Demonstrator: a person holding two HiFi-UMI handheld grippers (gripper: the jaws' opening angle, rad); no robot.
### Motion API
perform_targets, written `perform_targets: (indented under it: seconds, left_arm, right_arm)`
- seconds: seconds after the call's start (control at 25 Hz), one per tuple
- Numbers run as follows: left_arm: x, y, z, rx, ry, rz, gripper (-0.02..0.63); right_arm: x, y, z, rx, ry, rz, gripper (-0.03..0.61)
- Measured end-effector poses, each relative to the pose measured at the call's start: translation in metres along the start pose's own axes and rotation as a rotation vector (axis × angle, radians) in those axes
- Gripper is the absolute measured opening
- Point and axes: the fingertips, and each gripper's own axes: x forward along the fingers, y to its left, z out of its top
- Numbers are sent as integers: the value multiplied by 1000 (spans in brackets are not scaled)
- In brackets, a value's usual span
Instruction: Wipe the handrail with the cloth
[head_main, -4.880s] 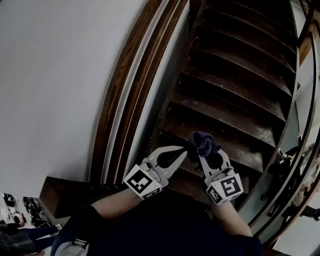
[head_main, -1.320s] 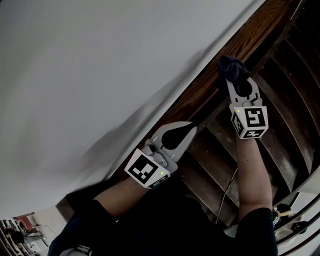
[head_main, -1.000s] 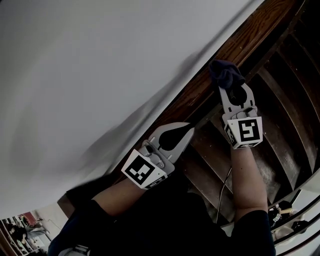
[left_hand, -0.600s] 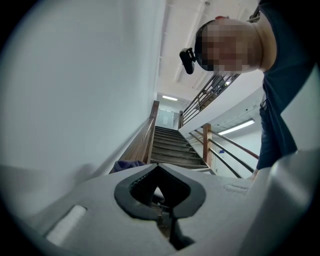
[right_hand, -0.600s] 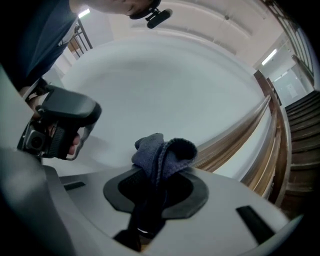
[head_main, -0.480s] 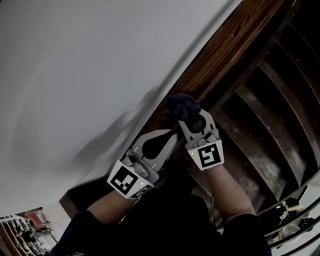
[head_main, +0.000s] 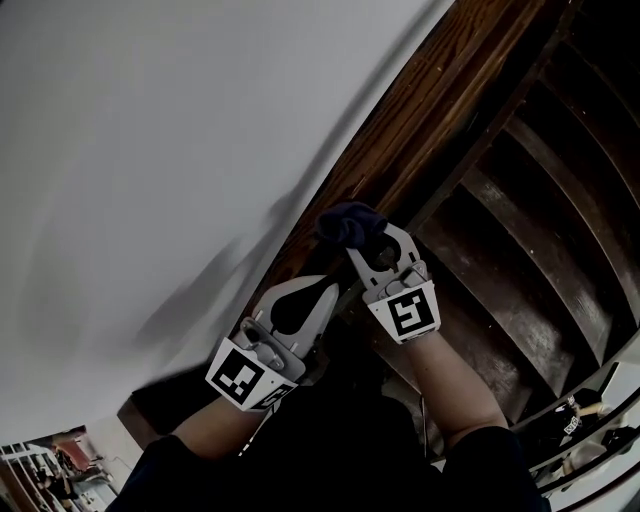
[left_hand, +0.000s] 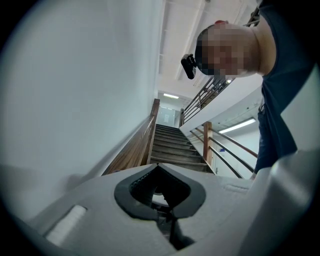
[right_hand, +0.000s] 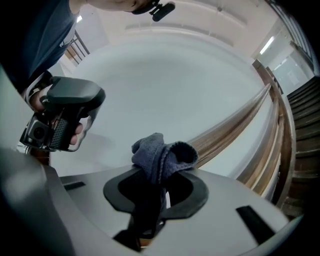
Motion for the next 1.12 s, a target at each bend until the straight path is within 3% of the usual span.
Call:
perform_targets:
  seconds: [0.52, 0.88, 1.12]
  left_arm:
    - [50, 11, 24, 34, -45, -56, 5]
    - [70, 14, 29, 21, -76, -74, 5]
    - [71, 12, 39, 6, -101, -79, 5]
  right_arm:
    - [1, -134, 59, -84, -34, -174, 95]
    - [1, -235, 104, -168, -1, -315, 95]
    - [0, -266, 135, -221, 43, -366, 95]
